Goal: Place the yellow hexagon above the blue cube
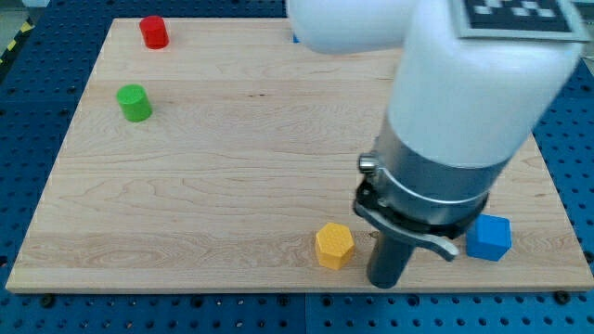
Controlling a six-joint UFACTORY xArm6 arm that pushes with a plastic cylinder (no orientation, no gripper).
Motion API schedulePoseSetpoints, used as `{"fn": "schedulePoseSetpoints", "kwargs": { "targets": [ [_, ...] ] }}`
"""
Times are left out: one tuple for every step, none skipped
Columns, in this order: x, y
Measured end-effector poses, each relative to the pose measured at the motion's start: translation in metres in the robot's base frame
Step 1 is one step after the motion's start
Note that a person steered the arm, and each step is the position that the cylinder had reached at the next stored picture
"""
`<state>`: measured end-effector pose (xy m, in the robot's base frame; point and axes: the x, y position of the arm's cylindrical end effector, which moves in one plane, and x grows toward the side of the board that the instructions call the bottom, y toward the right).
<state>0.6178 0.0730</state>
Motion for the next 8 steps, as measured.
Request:
{"fn": "schedulePoseSetpoints", "kwargs": {
  "targets": [
    [0.001, -0.027],
    [0.001, -0.053],
    [0.0, -0.061],
    [0.001, -0.06],
    [-0.003, -0.055],
    [-0.015, -0.059],
    [-0.024, -0.071],
    [-0.042, -0.074]
  ]
}}
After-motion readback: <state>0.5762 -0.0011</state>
